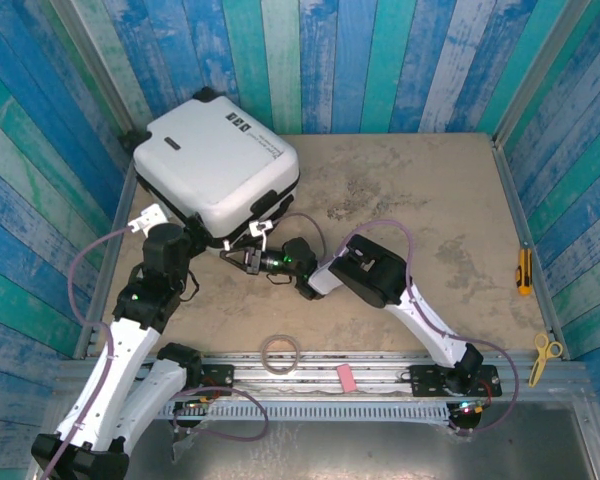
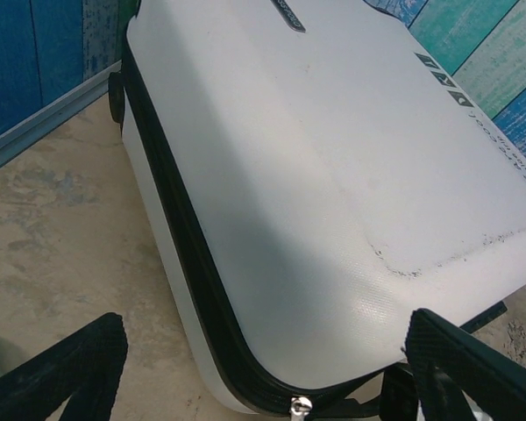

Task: Pack the luggage

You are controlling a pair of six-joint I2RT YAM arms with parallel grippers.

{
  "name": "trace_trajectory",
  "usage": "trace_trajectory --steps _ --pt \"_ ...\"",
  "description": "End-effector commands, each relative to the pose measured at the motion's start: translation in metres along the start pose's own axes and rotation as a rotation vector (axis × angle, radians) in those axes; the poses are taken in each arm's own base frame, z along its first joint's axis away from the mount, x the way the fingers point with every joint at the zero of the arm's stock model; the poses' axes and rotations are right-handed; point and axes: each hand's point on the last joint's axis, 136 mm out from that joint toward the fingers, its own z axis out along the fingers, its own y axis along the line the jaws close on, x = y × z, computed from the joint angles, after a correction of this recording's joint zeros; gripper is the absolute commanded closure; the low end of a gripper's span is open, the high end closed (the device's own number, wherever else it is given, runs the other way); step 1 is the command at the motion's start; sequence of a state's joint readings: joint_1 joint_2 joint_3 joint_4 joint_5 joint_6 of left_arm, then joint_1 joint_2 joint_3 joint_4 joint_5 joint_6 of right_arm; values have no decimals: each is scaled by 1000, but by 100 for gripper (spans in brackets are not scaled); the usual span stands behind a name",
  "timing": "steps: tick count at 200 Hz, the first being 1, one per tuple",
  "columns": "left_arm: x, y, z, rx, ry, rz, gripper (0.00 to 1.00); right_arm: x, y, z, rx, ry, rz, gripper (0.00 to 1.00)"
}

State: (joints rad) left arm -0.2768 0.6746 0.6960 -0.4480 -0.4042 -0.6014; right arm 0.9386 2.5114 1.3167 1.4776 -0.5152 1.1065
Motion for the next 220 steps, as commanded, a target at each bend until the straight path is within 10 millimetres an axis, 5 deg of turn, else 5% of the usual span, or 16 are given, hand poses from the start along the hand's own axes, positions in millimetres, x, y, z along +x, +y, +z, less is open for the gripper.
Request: trace_trajectory --steps 1,44,109,147,220 --pt "-2 -9 0 47 -4 8 15 -48 12 -22 -5 -139 -21 100" --pt "3 -24 2 128 18 19 17 -52 19 -53 41 -105 -46 100" --pt "14 -39 13 175 81 41 20 -39 -15 -126 279 -21 -1 100" --pt "17 -48 19 198 114 41 22 -37 -37 -165 488 21 -10 53" --pt "9 -49 21 188 84 70 21 -32 -15 -194 993 261 -470 44"
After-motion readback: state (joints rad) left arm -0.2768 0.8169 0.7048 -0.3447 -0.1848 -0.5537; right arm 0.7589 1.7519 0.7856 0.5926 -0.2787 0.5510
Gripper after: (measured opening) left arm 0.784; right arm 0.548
